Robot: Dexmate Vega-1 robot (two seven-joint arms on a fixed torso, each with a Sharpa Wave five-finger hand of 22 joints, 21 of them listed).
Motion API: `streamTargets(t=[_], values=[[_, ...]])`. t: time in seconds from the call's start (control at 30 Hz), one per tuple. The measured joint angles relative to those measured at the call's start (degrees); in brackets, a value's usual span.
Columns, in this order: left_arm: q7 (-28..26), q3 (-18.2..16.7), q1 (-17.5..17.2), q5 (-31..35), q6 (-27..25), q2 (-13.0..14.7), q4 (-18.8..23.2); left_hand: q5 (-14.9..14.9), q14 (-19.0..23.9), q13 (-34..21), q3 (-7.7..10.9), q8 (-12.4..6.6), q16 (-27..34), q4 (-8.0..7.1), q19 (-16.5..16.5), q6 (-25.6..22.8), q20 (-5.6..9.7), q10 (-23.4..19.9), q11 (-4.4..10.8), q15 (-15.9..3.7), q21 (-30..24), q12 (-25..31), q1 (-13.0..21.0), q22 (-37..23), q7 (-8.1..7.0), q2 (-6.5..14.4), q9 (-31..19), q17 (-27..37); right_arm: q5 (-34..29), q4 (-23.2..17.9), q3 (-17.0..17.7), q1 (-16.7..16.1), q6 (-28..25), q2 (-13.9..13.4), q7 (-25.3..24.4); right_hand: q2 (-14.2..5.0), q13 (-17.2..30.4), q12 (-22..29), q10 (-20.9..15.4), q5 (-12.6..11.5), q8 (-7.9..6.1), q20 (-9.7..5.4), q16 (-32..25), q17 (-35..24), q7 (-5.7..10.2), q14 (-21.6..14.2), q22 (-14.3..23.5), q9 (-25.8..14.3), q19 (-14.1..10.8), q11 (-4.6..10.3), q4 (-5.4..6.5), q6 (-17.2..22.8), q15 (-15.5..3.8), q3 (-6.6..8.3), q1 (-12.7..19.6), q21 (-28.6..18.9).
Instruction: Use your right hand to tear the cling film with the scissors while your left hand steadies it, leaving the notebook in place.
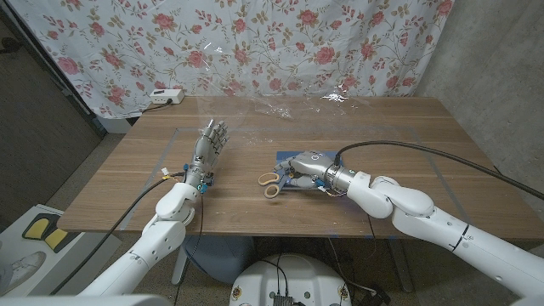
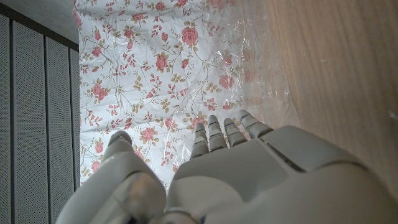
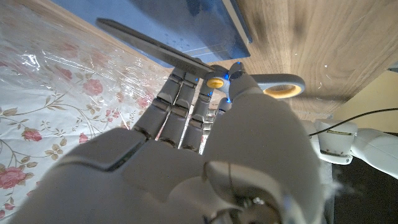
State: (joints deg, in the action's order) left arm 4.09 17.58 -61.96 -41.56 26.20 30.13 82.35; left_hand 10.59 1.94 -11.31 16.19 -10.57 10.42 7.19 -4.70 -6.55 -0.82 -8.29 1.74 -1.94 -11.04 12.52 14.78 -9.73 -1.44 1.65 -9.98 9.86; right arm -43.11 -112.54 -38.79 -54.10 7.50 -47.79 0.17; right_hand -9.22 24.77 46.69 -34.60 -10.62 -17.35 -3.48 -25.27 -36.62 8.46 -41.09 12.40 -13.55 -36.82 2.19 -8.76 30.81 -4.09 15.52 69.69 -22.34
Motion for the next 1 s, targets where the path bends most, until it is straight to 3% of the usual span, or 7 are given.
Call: streamTargets(t=[0.6,1.0], values=[[0.3,0.1,0.2,-0.1,-0.2,0.0,-0.1,0.0,0.0,0.0,0.00,0.00,0.0,0.00,0.0,0.0,0.00,0.0,0.00,0.00,0.0,0.0,0.0,0.0,0.00,0.0,0.0,0.0,5.1,-1.2,2.7,0.9,0.0,-0.2,1.2,0.32,-0.6,-0.1,-0.7,-0.4,0.43,-0.01,0.0,0.1,-0.92,-1.1,0.0,0.3,-0.4,-0.73,0.01,0.3,-0.32,-0.01,1.2,-1.0],[-0.3,0.2,-0.3,0.6,-0.3,0.5,1.3,0.0,0.0,0.0,0.00,-0.26,0.0,0.00,0.0,-0.8,0.00,-0.3,0.32,0.00,0.0,0.0,0.2,0.0,0.85,0.2,0.0,0.0,6.8,-1.7,3.7,2.3,-0.6,-1.0,3.4,0.47,-0.5,0.0,-0.8,-0.4,0.66,0.00,0.3,0.3,-1.22,-1.6,0.0,0.3,-0.4,-0.82,0.01,0.0,-0.40,-0.01,1.4,-1.4]])
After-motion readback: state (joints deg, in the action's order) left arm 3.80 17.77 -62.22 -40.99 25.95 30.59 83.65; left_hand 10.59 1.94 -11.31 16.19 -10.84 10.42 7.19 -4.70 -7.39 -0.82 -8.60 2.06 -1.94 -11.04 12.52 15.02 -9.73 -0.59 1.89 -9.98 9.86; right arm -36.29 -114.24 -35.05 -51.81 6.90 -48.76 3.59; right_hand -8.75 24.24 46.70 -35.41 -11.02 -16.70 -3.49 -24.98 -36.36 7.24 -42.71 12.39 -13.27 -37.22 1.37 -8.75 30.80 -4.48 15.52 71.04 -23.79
